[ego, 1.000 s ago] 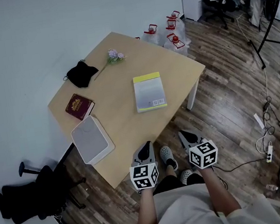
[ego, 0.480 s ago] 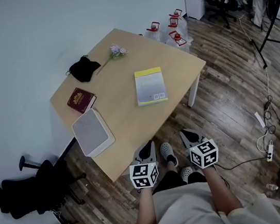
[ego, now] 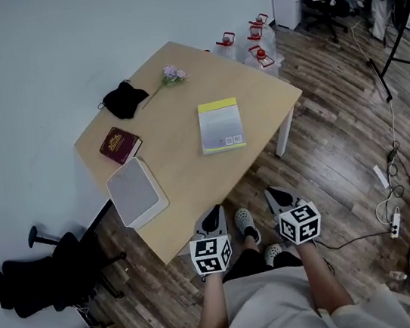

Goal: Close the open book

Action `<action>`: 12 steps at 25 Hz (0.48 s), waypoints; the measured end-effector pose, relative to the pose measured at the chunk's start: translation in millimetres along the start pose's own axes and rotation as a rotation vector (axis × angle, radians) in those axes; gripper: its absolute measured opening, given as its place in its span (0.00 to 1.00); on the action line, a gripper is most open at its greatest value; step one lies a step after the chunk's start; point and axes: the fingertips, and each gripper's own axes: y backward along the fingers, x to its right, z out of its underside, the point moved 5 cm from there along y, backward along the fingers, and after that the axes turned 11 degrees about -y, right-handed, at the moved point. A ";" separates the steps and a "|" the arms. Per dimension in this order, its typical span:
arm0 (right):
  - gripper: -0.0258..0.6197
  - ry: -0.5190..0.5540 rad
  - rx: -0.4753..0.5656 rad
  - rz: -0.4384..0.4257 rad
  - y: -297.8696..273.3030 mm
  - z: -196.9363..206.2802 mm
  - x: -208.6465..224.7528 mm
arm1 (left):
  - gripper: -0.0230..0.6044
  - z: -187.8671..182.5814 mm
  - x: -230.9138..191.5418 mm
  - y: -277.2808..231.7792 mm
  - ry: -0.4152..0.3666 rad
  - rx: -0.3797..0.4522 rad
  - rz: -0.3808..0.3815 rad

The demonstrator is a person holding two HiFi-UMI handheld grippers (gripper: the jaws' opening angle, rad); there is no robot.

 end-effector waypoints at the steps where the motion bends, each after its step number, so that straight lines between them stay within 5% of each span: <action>1: 0.05 -0.003 0.002 -0.001 -2.1 -0.6 -0.5 | 0.07 -0.3 -3.6 1.2 -0.002 -0.001 -0.009; 12: 0.05 -0.029 -0.001 0.012 -13.5 -4.8 3.4 | 0.07 -1.2 -12.1 2.3 -0.028 -0.015 -0.034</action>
